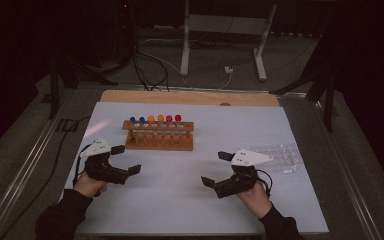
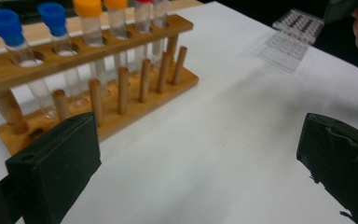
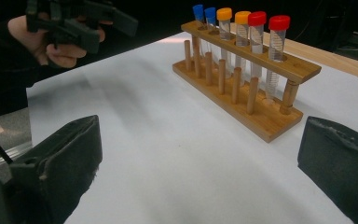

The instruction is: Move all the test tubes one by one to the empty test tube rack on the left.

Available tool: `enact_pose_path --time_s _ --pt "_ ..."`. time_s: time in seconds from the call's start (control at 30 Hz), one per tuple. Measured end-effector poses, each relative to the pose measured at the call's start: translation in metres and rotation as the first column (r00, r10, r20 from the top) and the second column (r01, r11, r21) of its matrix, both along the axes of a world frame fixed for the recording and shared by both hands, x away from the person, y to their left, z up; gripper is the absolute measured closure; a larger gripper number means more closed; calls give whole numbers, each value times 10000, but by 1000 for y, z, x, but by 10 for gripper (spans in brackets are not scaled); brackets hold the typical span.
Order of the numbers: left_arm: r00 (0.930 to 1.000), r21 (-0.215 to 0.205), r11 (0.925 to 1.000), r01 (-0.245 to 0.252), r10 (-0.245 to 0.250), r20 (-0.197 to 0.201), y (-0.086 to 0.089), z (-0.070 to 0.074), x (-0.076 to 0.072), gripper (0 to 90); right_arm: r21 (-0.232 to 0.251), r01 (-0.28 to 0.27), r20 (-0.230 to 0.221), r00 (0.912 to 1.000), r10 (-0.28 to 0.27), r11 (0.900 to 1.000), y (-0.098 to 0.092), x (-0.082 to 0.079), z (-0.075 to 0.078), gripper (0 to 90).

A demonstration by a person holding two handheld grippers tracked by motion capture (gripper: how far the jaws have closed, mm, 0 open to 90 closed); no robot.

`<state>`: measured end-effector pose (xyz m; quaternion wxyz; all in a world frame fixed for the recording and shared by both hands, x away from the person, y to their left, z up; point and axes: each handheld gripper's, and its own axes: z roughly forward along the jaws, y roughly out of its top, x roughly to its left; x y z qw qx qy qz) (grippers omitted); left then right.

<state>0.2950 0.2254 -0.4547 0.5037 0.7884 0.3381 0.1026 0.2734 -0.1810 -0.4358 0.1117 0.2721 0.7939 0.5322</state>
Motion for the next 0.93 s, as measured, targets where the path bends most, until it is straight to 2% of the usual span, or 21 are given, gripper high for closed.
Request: enact_pose_path --time_s 0.33,0.4,0.47,0.53,0.57,0.63,0.77,0.93 --pt "9993 127 9993 365 -366 40 -9 -11 -17 5 -22 18 40 10000 -18 10000 -1 0 0 0" --pt "9989 375 9990 248 -262 384 -12 -14 -20 5 -27 35 45 10000 -34 10000 -1 0 0 0" --pt "9987 247 9993 263 -273 426 -13 -17 -21 5 -25 41 38 10000 -41 10000 -1 0 0 0" --pt "9981 327 9990 309 -326 522 -14 -21 -23 5 -29 36 56 10000 -36 10000 -1 0 0 0" --pt "9983 347 9986 409 -422 396 -15 -23 -23 5 -49 42 57 10000 -42 10000 -1 0 0 0" --pt "9982 567 9975 428 -451 394 -16 -28 -25 5 -61 50 52 10000 -50 10000 -2 0 0 0" --pt "9960 1029 9910 853 -874 160 -21 -37 -26 4 -85 73 29 10000 -73 9999 -2 0 -1 0" --pt "9962 841 9929 835 -854 190 -21 -36 -26 4 -118 60 17 10000 -59 9999 -2 0 -2 0"
